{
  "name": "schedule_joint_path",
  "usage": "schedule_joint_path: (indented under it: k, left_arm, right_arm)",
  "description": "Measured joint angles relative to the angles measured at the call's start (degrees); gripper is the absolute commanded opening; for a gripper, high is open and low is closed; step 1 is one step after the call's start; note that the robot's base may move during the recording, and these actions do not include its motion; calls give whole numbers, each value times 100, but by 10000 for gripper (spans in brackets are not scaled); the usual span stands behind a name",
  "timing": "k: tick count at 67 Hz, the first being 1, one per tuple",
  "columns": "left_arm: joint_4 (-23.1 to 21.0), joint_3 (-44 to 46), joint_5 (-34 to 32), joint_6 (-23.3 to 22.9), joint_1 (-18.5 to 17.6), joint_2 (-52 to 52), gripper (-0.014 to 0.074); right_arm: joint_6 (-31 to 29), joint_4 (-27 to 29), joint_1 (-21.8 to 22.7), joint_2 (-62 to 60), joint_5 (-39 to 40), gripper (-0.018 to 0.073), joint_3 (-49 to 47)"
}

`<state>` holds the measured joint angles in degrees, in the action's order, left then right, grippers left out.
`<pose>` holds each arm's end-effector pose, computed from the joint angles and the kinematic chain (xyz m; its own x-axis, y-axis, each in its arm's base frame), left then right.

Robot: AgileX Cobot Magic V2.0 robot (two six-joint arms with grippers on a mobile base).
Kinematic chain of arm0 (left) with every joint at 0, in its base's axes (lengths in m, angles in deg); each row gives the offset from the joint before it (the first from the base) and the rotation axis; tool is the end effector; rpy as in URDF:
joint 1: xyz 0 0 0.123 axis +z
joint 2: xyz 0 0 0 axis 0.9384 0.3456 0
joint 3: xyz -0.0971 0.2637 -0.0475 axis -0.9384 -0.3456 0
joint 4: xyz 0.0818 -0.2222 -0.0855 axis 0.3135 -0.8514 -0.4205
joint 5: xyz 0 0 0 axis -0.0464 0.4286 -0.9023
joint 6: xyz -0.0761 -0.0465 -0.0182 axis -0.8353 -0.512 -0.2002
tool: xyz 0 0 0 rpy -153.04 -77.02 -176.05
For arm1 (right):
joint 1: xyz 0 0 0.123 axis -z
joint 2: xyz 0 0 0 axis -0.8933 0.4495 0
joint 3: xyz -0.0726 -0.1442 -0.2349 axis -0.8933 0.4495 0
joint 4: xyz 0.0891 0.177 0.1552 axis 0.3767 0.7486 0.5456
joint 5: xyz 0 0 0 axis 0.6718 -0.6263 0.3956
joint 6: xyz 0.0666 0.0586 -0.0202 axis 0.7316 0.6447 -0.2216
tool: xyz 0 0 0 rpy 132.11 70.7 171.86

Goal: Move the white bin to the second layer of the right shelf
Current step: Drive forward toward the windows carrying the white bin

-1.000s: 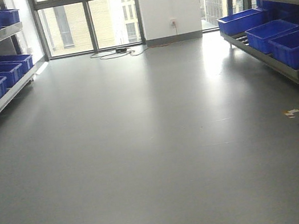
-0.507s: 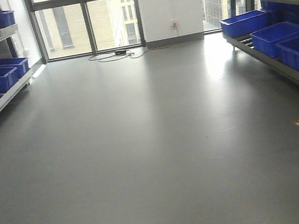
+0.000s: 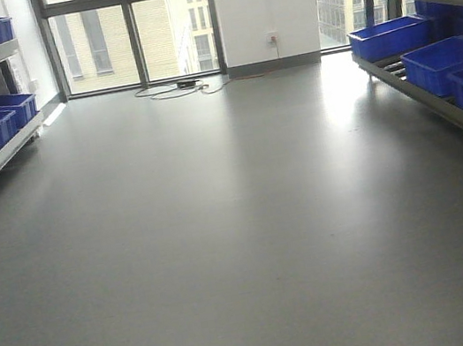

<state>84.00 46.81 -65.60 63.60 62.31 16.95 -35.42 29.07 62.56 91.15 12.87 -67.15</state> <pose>0.0555 -0.0073 0.1961 -0.0710 0.0533 -0.9960 0.1334 0.9901 0.0435 0.0925 0.0020 0.3069 -0.4770 0.0601 -0.8768 0.0103 0.9980 0.0628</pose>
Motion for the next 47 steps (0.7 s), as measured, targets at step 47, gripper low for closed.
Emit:
schedule_joint_path:
  k: [47]
  left_arm:
    - [0,0,0,0,0,0,85]
  right_arm:
    - [0,0,0,0,0,49,0]
